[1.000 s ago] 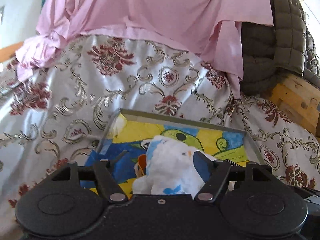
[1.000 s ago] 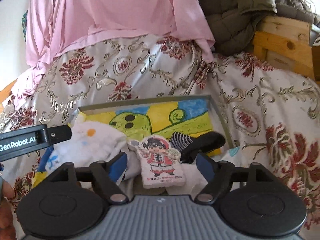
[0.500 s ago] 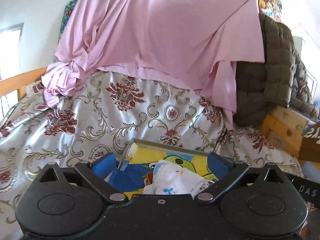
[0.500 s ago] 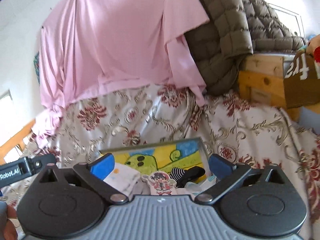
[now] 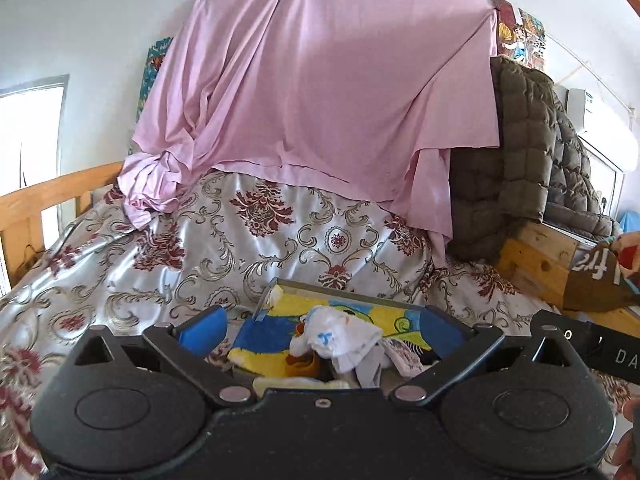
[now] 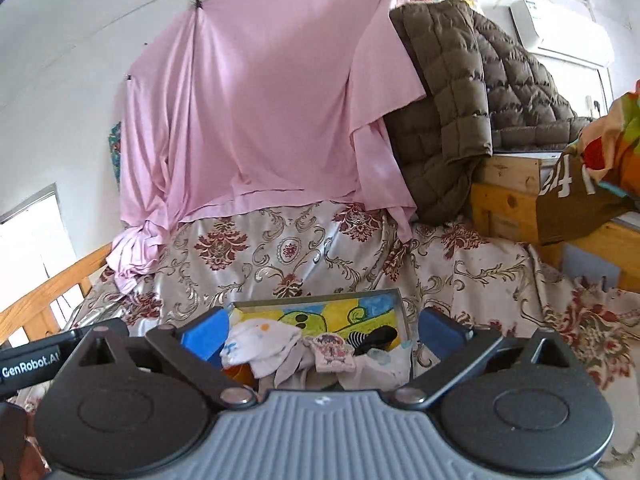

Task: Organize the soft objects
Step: 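Move both open grippers back over the remaining items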

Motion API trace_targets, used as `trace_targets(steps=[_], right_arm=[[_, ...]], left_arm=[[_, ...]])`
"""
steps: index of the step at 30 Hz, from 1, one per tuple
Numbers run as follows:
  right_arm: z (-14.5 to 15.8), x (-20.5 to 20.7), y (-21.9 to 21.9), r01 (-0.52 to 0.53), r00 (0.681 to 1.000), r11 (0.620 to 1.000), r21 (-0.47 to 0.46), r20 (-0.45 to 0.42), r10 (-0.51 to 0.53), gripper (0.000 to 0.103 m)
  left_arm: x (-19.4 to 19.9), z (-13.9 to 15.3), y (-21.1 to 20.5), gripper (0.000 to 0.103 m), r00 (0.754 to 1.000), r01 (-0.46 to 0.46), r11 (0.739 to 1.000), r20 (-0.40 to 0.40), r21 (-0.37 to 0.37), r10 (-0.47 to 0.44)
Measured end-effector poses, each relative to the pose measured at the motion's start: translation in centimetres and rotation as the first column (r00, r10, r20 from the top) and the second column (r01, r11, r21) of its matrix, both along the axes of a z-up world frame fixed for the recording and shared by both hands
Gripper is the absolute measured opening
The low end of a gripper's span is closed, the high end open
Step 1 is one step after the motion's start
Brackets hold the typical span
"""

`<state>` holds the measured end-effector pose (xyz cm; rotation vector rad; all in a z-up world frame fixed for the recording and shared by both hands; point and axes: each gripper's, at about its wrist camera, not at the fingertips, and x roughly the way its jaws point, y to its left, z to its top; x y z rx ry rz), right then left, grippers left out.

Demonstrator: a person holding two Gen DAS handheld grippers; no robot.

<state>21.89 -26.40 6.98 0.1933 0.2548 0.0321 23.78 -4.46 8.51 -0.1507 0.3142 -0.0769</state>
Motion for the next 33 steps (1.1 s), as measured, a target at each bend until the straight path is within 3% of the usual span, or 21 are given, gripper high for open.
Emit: trace_targets(steps=[17,27,33], right_arm=[[-3.5,-10.4,0.0,-0.027,0.999,0.999,0.027,0.02,0.027,0.103],[-5.3,-12.8,1.2,-0.039,0.996,0.999,-0.001,-0.08,0.039,0.103],[-6.3,-12.2,1.9,-0.046,0.982,0.999,-0.026,-0.182,0.041,0.103]], left_arm=[[-11.4,-2.1,1.3,0.102,0.999,-0.041,0.998,-0.015,0.044,0.041],[-15.0,-5.8,2.6,0.102,0.995,-0.051,0.997,-0.078,0.057,0.056],[-15.7,-8.1,3.2,0.102,0.989,-0.039,0.997,-0.14,0.073,0.049]])
